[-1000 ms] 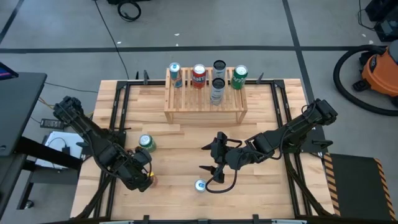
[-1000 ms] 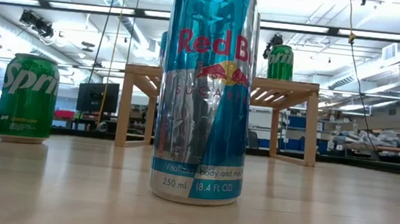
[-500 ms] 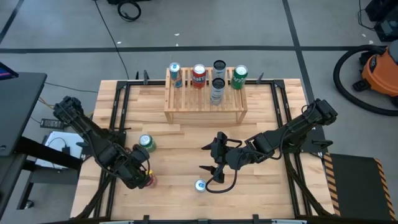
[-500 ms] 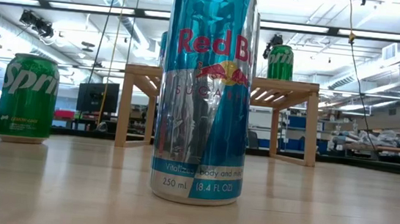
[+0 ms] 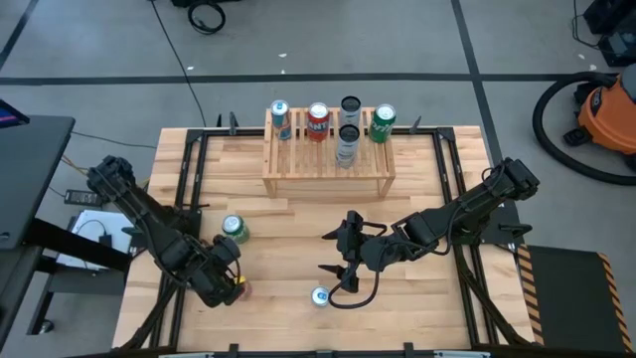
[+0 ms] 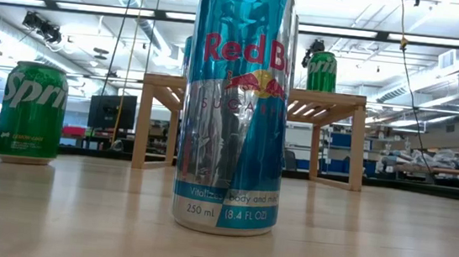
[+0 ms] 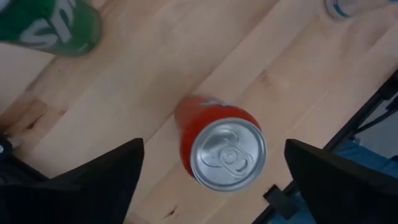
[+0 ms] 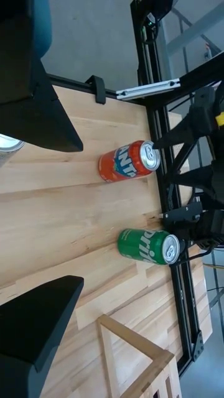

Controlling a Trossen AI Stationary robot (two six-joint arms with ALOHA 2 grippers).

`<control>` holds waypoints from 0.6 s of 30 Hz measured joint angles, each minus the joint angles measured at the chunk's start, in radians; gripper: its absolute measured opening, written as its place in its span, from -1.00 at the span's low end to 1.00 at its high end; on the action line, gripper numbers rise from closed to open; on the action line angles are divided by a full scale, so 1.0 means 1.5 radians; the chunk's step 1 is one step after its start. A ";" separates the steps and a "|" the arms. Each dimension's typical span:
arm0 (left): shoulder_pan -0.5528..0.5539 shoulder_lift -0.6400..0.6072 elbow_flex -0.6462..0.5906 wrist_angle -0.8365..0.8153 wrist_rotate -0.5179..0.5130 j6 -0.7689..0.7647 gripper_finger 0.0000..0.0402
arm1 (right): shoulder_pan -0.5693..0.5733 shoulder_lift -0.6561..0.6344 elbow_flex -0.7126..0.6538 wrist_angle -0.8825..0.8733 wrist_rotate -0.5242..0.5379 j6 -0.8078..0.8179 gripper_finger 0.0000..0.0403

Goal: Place canned beverage on shelf
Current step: Put the red soda can on the shelf aligned with the other red soda can

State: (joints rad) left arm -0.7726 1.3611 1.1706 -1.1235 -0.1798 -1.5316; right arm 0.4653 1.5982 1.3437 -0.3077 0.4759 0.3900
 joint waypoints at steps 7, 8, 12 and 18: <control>-0.020 0.027 0.000 0.037 0.006 -0.021 0.82 | 0.000 0.000 0.000 0.000 0.000 0.000 0.75; -0.020 0.032 0.000 0.037 0.012 -0.022 0.82 | 0.000 0.000 0.000 0.000 0.000 0.000 0.75; -0.019 0.048 0.000 0.032 0.024 -0.024 0.82 | 0.000 0.000 0.000 0.004 0.000 0.000 0.75; -0.017 0.049 0.000 0.048 0.026 -0.021 0.82 | 0.000 0.000 0.000 0.010 0.000 0.000 0.75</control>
State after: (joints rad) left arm -0.7975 1.4345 1.1702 -1.0519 -0.1410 -1.5628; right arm 0.4652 1.5982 1.3437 -0.2927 0.4759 0.3901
